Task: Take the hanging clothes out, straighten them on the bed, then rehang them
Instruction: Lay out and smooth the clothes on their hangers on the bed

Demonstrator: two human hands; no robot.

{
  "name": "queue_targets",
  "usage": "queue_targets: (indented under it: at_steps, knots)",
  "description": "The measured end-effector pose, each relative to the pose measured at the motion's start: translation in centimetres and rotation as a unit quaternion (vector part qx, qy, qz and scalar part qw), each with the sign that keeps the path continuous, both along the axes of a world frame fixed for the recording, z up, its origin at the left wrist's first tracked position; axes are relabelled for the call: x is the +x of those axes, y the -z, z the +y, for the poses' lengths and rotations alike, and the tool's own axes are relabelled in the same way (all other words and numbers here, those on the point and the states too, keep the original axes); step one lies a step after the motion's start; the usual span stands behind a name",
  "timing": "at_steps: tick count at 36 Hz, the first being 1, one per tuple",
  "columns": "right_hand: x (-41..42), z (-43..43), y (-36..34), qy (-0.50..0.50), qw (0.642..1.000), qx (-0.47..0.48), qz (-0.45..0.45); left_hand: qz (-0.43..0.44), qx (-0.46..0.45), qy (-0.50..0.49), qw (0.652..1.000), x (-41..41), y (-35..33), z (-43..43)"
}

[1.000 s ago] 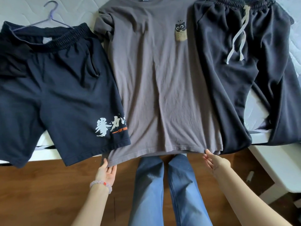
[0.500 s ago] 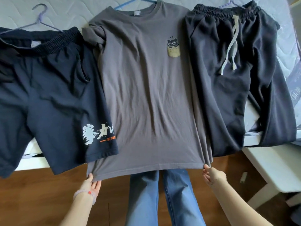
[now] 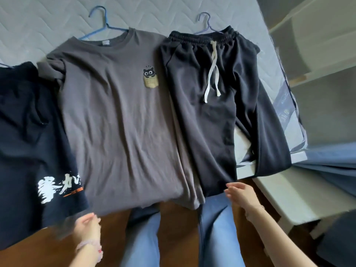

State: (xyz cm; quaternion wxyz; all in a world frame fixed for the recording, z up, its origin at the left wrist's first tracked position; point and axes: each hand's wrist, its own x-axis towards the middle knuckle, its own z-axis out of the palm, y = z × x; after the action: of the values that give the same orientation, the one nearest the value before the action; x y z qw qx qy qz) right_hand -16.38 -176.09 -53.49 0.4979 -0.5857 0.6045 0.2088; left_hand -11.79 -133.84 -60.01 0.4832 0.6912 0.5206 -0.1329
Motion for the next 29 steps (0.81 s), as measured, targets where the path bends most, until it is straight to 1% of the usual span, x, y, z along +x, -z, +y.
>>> queue_targets:
  at_steps: [2,4,7,12,14,16,19,21,22,24,26,27,28,29]
  knots:
    - [0.4,-3.1,-0.2,-0.026,0.999,-0.027,-0.027,-0.015,-0.036,0.045,0.998,0.9,-2.3,-5.3]
    - [1.1,-5.9,-0.1,-0.044,0.997,-0.042,-0.038,-0.012,-0.092,0.117,0.989,1.7,-3.8,-11.2]
    - [2.7,-9.1,0.3,-0.087,0.994,-0.018,-0.06,-0.042,-0.136,0.169,0.975,3.3,-5.0,-18.5]
    - [5.7,-11.5,2.1,-0.171,0.981,0.032,-0.092,-0.058,-0.119,0.205,0.97,5.5,-4.2,-27.0]
    - [6.8,-11.3,2.8,-0.189,0.974,0.063,-0.107,-0.035,-0.124,0.21,0.969,6.0,-3.6,-29.2]
    - [7.7,-10.6,3.3,-0.186,0.969,0.121,-0.11,-0.006,-0.116,0.209,0.971,5.9,-3.2,-30.9]
    - [8.7,-9.1,3.3,-0.171,0.963,0.183,-0.095,0.023,-0.094,0.18,0.979,5.7,-2.3,-32.2]
    - [9.0,-8.7,3.5,-0.157,0.965,0.187,-0.094,0.045,-0.105,0.137,0.984,5.6,-2.1,-32.5]
    - [9.1,-8.7,3.5,-0.152,0.965,0.189,-0.097,0.053,-0.124,0.113,0.984,5.7,-2.2,-32.7]
    - [9.0,-9.4,3.6,-0.142,0.964,0.2,-0.1,0.062,-0.198,0.036,0.977,5.9,-2.4,-33.1]
    - [8.8,-10.6,3.1,-0.123,0.963,0.216,-0.104,0.061,-0.283,-0.042,0.956,6.2,-2.3,-33.4]
    - [8.6,-11.4,3.0,-0.111,0.962,0.226,-0.11,0.065,-0.307,-0.068,0.947,6.4,-2.5,-33.7]
    - [8.5,-12.3,2.7,-0.103,0.959,0.236,-0.12,0.067,-0.318,-0.067,0.943,6.7,-2.8,-34.1]
    - [8.3,-13.2,2.5,-0.091,0.955,0.25,-0.131,0.073,-0.313,-0.047,0.946,6.9,-2.9,-34.7]
